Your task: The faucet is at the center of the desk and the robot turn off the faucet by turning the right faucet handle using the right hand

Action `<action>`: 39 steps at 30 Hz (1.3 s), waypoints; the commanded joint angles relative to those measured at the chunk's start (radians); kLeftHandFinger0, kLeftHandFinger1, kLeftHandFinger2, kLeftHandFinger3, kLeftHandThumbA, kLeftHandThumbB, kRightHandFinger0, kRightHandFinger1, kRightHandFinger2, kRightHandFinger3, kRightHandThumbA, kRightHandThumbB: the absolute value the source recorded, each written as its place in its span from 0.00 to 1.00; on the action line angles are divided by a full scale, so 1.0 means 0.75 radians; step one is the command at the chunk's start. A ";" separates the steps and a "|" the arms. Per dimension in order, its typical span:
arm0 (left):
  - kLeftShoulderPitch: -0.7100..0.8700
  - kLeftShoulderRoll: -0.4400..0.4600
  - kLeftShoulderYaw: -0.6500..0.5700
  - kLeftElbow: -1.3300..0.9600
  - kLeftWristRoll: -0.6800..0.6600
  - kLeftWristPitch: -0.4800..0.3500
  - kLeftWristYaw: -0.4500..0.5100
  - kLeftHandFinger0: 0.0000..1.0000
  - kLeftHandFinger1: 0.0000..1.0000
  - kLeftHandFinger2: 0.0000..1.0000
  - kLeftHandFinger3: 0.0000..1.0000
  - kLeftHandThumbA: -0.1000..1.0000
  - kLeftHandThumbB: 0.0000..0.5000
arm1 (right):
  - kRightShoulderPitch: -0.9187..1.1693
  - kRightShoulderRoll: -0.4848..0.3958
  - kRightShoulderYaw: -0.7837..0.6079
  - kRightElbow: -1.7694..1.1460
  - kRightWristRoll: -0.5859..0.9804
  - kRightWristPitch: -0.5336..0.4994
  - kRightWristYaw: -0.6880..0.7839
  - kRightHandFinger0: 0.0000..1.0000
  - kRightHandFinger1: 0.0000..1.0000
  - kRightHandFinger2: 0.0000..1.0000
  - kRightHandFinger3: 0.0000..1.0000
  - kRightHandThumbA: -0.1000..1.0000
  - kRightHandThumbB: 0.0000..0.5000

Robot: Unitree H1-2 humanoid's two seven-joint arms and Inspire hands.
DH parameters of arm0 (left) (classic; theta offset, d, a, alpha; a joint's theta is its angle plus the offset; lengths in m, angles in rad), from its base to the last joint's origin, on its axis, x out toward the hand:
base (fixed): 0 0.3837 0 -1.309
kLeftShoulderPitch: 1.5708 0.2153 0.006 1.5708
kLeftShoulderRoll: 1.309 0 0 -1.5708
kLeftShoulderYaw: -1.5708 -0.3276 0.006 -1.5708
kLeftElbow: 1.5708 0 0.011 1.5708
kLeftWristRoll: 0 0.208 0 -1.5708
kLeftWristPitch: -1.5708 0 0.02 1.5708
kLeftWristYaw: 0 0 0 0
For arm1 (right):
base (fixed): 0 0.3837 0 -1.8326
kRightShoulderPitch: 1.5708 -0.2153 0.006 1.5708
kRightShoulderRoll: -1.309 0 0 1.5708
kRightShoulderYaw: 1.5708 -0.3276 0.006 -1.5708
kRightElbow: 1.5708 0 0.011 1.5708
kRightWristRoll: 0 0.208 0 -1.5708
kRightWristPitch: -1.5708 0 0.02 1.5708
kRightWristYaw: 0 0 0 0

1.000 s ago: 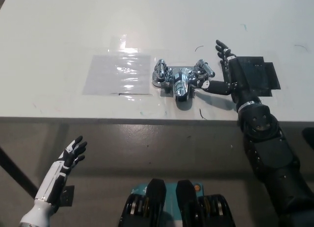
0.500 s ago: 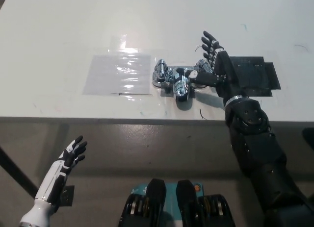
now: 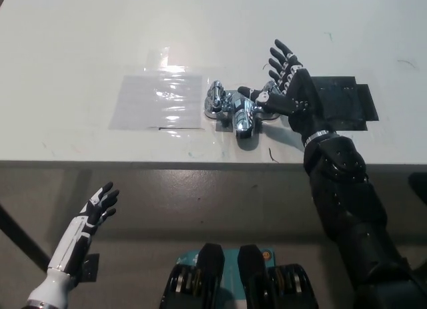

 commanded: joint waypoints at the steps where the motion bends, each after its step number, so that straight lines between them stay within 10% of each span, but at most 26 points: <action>1: -0.027 0.032 0.012 -0.034 -0.013 -0.023 -0.024 1.00 1.00 1.00 1.00 1.00 0.86 | -0.086 0.040 0.049 0.042 -0.044 -0.088 -0.021 1.00 1.00 1.00 1.00 1.00 0.82; 26: -0.034 0.035 0.008 -0.039 0.015 -0.022 -0.016 1.00 1.00 1.00 1.00 1.00 0.82 | -0.062 0.168 0.339 0.132 -0.611 -0.233 -0.977 1.00 1.00 1.00 1.00 1.00 0.51; 39: -0.038 0.040 0.007 -0.027 0.021 -0.032 -0.012 1.00 1.00 1.00 1.00 1.00 0.81 | 0.005 -0.103 0.201 -0.466 -0.370 -0.167 -0.629 1.00 1.00 1.00 1.00 1.00 0.84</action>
